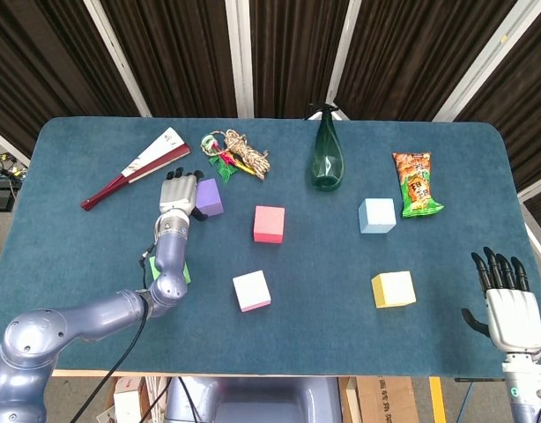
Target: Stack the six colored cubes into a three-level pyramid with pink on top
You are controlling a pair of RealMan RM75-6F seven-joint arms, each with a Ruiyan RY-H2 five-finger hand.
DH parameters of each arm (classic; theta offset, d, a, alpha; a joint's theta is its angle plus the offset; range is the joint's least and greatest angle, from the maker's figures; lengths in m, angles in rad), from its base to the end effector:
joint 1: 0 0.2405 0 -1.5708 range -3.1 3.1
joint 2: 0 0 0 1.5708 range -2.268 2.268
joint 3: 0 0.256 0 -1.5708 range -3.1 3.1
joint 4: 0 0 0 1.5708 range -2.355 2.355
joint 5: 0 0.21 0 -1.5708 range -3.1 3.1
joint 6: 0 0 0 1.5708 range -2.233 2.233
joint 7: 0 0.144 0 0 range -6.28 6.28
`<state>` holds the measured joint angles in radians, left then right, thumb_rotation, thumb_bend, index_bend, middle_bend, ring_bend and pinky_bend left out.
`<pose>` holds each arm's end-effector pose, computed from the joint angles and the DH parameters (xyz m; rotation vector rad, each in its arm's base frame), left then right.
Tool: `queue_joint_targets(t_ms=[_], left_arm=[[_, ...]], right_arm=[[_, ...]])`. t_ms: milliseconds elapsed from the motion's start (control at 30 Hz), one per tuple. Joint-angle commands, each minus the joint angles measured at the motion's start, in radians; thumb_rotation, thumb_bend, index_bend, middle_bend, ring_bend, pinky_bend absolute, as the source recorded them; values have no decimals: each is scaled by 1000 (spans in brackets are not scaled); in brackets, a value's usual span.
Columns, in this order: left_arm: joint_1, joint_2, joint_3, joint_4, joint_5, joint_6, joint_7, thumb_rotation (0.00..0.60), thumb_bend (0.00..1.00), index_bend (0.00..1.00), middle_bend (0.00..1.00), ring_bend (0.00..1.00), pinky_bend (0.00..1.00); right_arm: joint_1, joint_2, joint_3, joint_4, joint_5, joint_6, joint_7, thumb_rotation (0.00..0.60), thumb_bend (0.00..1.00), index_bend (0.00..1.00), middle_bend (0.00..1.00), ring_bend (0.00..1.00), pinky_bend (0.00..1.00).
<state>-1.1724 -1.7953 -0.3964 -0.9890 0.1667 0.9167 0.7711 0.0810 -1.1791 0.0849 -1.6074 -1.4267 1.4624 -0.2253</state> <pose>-0.0975 0.4625 -0.0346 -1.4362 -1.1820 -0.6291 -0.3154 -0.1865 0.1457 1.3731 -0.8090 0.7456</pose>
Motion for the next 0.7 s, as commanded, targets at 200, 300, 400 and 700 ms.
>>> queue_joint_targets(t_ms=[200, 300, 400, 700], left_arm=[[-17, -42, -27, 57, -2, -7, 17, 600, 335, 235, 251, 0, 59], [-22, -58, -33, 81, 5, -15, 22, 600, 346, 279, 290, 0, 59], [-24, -70, -37, 98, 19, -10, 22, 600, 380, 334, 336, 0, 64], [-15, -72, -51, 102, 45, 10, 39, 600, 400, 367, 363, 4, 65]], right_arm=[[2, 0, 0, 1, 5, -6, 2, 600, 241, 86, 1, 58, 36], [2, 0, 1, 1, 8, -7, 3, 600, 240, 86, 1, 58, 36], [2, 0, 1, 1, 8, -6, 5, 600, 240, 86, 1, 58, 36], [2, 2, 0, 0, 5, -5, 15, 600, 241, 86, 1, 58, 36]])
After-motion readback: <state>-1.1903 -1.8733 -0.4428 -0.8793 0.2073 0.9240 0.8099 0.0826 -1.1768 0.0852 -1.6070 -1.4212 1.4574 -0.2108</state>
